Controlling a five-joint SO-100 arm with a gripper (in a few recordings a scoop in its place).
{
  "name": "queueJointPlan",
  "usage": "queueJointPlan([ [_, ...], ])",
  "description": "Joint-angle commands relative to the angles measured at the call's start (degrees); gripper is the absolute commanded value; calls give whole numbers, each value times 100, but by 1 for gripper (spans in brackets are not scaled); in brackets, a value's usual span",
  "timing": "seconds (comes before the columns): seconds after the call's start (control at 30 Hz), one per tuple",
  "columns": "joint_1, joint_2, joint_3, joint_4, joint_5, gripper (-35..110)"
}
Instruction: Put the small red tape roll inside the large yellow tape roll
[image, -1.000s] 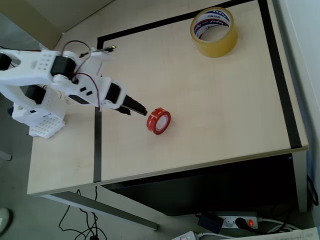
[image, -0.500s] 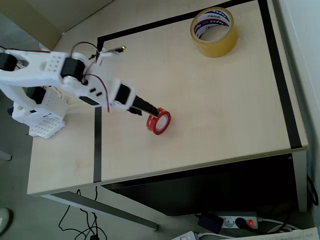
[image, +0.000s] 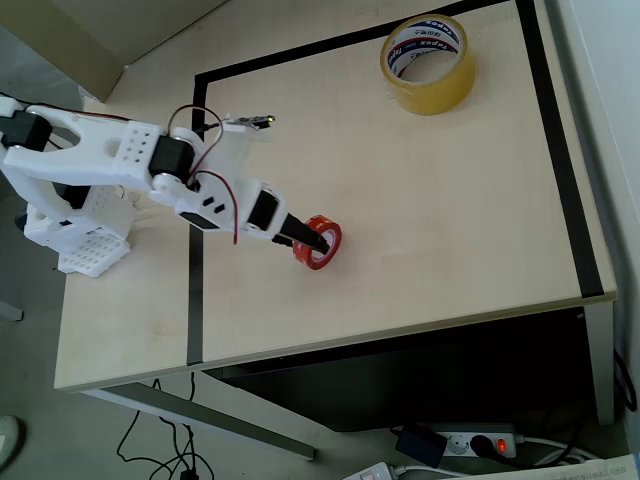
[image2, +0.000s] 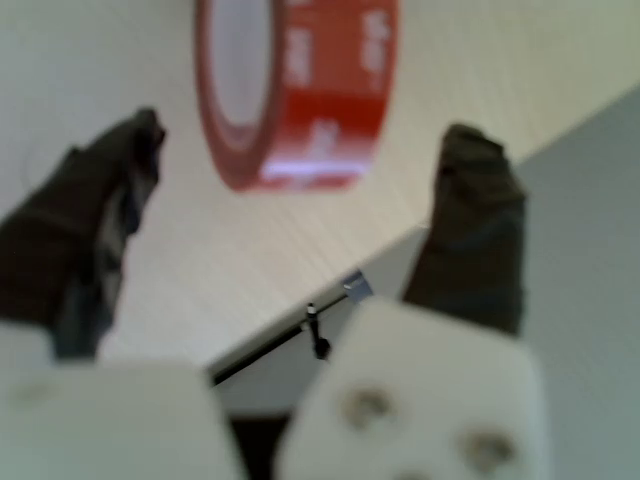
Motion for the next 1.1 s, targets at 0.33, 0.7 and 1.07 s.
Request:
queueJointPlan([
  [0.33,-53,26,-1046,308,-272,0],
  [0.7,-466,-18,-1811,1028,-580,0],
  [1.07,-536,132,-1415,475,-580,0],
])
